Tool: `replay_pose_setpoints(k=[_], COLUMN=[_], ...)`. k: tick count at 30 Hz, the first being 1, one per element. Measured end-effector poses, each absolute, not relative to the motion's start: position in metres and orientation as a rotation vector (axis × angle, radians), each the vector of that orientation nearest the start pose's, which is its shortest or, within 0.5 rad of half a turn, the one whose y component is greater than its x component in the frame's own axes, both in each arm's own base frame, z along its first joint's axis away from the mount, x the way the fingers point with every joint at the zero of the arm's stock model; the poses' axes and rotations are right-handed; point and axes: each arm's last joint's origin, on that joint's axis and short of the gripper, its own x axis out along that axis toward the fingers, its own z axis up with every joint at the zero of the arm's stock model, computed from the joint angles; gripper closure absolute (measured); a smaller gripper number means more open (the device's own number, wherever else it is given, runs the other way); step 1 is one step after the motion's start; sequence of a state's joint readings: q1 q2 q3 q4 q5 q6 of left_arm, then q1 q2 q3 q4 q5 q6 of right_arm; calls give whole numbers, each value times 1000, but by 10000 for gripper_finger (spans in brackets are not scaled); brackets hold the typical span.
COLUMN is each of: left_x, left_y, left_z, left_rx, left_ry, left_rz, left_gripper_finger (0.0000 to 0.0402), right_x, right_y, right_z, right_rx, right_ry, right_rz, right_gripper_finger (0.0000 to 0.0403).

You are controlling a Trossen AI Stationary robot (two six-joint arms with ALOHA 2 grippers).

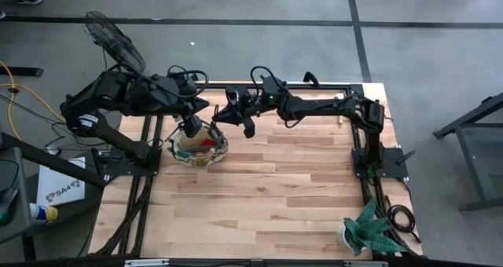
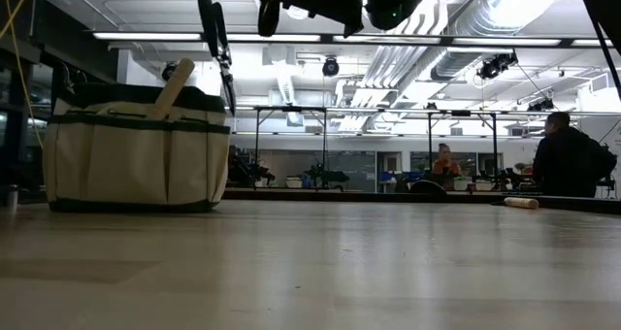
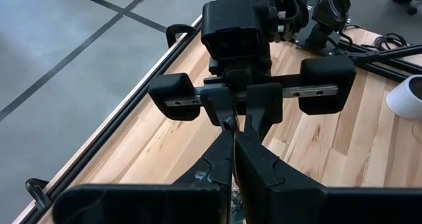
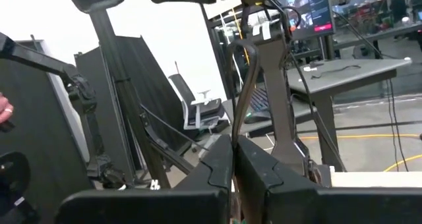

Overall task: Pick & Place Garden tools in Gardening bag
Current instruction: Put the green shear scissors into the white gardening bag

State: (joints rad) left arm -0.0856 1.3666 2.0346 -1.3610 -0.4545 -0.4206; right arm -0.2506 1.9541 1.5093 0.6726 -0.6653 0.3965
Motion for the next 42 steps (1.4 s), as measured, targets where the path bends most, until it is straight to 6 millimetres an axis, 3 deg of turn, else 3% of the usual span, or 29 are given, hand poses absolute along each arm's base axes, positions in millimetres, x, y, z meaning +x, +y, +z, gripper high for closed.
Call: replay_pose_setpoints(k=[7,20,28,42], left_x=[194,194,194,194], left_y=[-4,-4,-4,-4], left_z=[501,501,501,501], left_rx=[-210,-209,-210,-202], left_ry=[585,587,588,590], left_rz=[486,486,485,481], left_gripper_finger=[391,391,391,391], right_x=[449,450,457,456], right_y=[-79,-80,-80,-72], right_z=[315,314,300,309], right_rx=[264,252,275,270], right_ry=[-107,-117,-106,-177], right_rz=[433,387,365,380], right_gripper_finger=[400,400,400,400])
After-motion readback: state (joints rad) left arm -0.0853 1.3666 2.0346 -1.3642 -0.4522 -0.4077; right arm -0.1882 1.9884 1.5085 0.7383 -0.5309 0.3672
